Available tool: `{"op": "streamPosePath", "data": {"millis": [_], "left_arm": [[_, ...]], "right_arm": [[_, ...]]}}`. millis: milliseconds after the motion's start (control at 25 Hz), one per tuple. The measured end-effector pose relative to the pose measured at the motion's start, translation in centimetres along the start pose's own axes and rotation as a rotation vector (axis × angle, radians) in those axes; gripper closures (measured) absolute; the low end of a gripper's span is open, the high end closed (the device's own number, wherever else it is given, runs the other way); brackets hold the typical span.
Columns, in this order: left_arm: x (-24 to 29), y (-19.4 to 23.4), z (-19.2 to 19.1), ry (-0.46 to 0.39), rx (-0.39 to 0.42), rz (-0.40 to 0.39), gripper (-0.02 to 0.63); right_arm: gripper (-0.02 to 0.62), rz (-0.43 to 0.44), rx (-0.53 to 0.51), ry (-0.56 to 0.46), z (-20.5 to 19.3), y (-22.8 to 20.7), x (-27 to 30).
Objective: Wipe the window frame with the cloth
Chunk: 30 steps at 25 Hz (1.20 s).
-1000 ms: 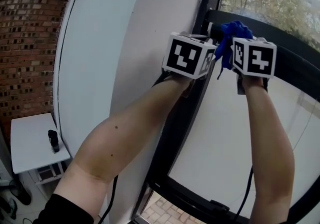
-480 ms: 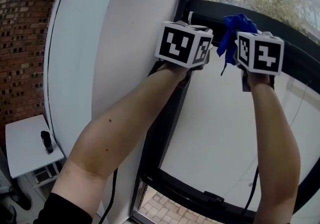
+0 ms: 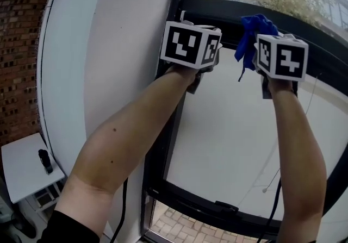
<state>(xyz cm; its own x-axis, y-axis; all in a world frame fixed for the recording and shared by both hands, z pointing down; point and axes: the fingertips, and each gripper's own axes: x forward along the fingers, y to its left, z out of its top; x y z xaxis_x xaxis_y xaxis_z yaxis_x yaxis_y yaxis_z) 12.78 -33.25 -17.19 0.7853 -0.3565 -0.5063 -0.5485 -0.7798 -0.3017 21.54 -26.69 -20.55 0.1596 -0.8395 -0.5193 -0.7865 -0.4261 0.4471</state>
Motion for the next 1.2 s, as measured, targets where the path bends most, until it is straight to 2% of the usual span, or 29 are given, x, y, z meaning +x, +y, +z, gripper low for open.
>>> {"op": "streamPosePath", "data": {"millis": [360,560,640,960,1200], "left_arm": [[1.2,-4.0,1.7,-0.037,-0.031,-0.106,0.615],[2.1,-5.8,1.6,-0.043,-0.084,-0.160,0.615],[2.4,-6.9,1.4,-0.042,-0.082,-0.174,0.615],[3.8,-10.1,0.0,0.001,-0.092,-0.173,0.615],[5.2,-13.5,0.8,-0.025,-0.056,-0.148,0.615]], "right_arm": [[0.520,-0.074,-0.024,0.045,-0.5,-3.1,-2.3],[0.519,-0.105,-0.020,0.077,-1.2,-4.8,-3.1],[0.520,-0.116,-0.020,0.086,-1.4,-5.5,-3.4],[0.518,-0.152,-0.039,0.114,-3.1,-9.1,-5.7],[0.518,-0.101,-0.069,0.117,-3.8,-11.4,-7.0]]}}
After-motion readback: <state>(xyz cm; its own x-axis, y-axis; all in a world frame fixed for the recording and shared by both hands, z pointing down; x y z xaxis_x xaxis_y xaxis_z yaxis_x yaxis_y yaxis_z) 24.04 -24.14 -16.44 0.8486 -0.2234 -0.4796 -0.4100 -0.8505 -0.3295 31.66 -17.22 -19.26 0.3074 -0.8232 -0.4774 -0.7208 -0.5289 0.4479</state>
